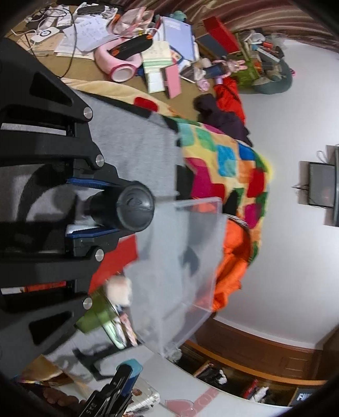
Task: Organize objects
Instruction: 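Release the tape roll into the clear box while the left tool drops the purple bottle in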
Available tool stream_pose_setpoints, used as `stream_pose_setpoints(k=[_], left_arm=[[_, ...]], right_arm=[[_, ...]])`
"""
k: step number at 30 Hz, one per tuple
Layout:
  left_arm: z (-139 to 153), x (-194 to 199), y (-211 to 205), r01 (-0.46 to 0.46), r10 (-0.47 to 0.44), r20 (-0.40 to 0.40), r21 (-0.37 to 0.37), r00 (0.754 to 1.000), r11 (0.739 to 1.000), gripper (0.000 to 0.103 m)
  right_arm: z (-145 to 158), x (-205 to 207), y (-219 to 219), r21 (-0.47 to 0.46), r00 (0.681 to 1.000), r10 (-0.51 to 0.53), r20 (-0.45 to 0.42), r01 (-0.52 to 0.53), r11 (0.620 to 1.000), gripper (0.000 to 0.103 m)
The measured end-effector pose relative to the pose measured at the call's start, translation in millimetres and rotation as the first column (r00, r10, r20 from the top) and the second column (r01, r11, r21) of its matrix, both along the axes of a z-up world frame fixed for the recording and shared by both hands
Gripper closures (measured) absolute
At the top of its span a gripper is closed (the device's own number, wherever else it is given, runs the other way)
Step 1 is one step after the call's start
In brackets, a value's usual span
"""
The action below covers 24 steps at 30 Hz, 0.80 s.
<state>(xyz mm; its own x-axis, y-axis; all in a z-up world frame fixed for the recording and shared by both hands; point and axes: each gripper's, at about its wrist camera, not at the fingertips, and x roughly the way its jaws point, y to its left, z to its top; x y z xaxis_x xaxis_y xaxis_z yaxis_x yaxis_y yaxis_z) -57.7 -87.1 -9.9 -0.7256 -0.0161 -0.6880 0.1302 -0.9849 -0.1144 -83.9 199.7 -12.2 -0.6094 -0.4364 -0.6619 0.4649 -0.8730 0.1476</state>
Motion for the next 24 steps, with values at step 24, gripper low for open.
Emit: stream_pose_setpoints(k=[24], left_arm=[[68, -51, 25, 0.068, -0.066, -0.146, 0.011, 0.987, 0.998, 0.078]], right_arm=[[62, -70, -43, -0.048, 0.991, 0.03, -0.127, -0.036, 0.998, 0.067]])
